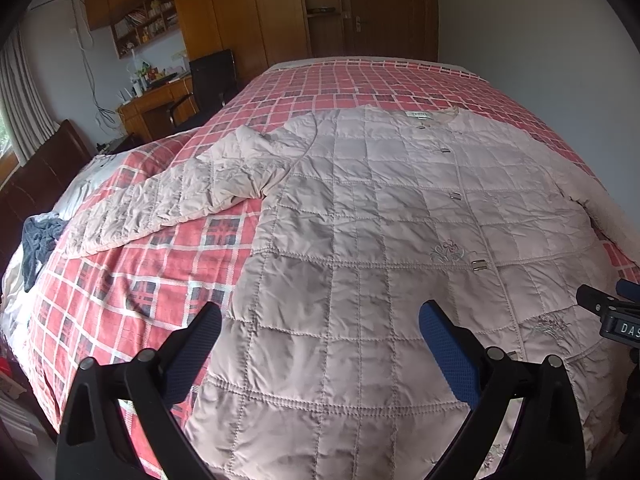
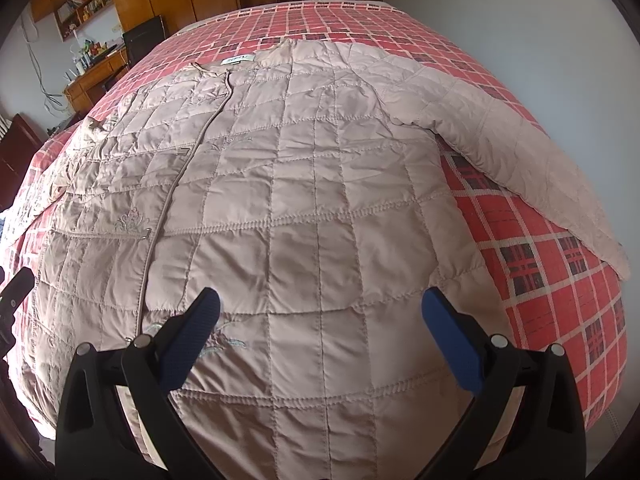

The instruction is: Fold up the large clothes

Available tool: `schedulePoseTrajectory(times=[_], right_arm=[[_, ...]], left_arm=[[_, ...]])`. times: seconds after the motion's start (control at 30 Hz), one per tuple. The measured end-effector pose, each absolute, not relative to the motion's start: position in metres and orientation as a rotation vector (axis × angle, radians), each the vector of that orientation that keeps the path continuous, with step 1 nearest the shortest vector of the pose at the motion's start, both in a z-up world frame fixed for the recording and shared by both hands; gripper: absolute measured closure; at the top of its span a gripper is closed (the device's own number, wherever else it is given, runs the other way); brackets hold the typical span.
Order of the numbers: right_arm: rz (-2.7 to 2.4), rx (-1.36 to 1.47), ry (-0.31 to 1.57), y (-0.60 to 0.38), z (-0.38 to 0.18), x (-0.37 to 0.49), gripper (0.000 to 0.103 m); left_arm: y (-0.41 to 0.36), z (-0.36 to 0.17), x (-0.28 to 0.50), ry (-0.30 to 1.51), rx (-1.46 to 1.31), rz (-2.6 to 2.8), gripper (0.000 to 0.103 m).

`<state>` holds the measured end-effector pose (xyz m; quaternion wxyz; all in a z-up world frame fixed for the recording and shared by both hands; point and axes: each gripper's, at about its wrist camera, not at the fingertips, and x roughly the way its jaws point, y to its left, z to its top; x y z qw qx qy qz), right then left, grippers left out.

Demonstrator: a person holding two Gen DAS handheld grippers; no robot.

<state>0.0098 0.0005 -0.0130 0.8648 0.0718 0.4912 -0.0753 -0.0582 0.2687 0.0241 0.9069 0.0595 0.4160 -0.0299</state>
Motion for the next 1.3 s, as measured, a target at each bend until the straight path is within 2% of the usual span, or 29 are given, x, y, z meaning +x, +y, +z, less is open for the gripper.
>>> schedulePoseTrajectory(times=[1.3], right_arm=[[-0.158,0.149,1.03,-0.0002,-0.0121,0.0118,0.003]], left_arm=[[0.2697,0.0231,-0.0575,0.86,0.125,-0.054,0.004]])
